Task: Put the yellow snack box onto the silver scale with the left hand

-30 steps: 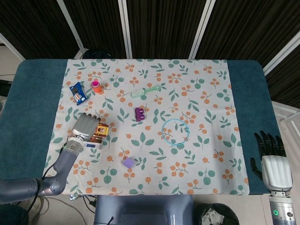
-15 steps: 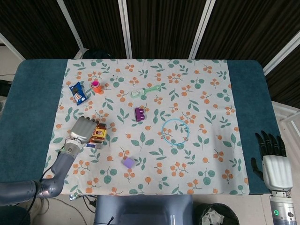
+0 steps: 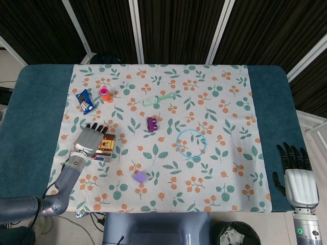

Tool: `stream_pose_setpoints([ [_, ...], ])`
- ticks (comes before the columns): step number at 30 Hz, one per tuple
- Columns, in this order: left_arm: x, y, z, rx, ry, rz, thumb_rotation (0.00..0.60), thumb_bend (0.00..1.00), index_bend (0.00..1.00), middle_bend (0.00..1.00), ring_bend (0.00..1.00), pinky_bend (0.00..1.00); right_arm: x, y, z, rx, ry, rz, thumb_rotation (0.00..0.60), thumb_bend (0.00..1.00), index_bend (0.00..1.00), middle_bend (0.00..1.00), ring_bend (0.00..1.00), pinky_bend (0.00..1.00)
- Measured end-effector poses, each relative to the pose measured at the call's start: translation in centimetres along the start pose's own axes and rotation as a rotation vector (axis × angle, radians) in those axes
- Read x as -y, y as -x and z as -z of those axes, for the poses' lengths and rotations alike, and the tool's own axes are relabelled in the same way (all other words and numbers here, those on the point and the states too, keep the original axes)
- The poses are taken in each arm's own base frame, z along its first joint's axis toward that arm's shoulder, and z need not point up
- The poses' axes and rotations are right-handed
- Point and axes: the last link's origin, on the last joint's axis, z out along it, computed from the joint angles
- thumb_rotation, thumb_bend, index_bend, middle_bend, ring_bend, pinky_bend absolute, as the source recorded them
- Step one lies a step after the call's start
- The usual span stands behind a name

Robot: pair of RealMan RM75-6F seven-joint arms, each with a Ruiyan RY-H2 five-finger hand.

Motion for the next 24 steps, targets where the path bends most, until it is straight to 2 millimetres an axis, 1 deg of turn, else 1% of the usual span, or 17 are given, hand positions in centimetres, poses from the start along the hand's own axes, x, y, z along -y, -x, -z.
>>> stream_pose_setpoints([
  [4,-0.1,-1.1,0.5,-0.021,0.005,0.016,0.6,0.04,0.1,0.14,0.08,0.22,0.0,0.0,0.0,0.002,-0.003,0.001,0.6,0.51,0.03,0.07,0.06,0.03],
  [10,0.2,-3.7,1.8,-0.115,0.018,0.035,0.6,0.06,0.1,0.16,0.08,0.22,0.0,0.0,0.0,0.0,-0.002,0.0,0.6,0.51,0.03,0.07,0.06,0.03],
  [13,0.7,-5.0,2.9,-0.195,0.016,0.049,0.6,0.07,0.1,0.16,0.08,0.22,0.0,-0.1,0.0,-0.001,-0.002,-0.001,0.6,0.51,0.03,0.07,0.06,0.03],
  [16,1.9,-5.9,4.5,-0.283,-0.009,0.074,0.6,0.07,0.1,0.16,0.08,0.22,0.0,-0.1,0.1,-0.003,-0.004,-0.001,0.6,0.51,0.03,0.07,0.06,0.03],
  [19,3.6,-5.7,6.7,-0.356,-0.05,0.111,0.6,0.07,0.1,0.16,0.08,0.22,0.0,-0.2,0.1,-0.005,-0.004,-0.001,0.6,0.51,0.03,0.07,0.06,0.03],
  [22,5.2,-4.5,9.0,-0.4,-0.083,0.165,0.6,0.07,0.1,0.16,0.08,0.21,0.0,-0.3,0.1,-0.008,-0.004,-0.001,0.6,0.51,0.03,0.07,0.06,0.03],
  [24,6.1,-3.0,10.5,-0.404,-0.098,0.209,0.6,0.07,0.1,0.16,0.08,0.21,0.0,-0.3,0.2,-0.009,-0.006,-0.002,0.6,0.51,0.03,0.07,0.06,0.03],
])
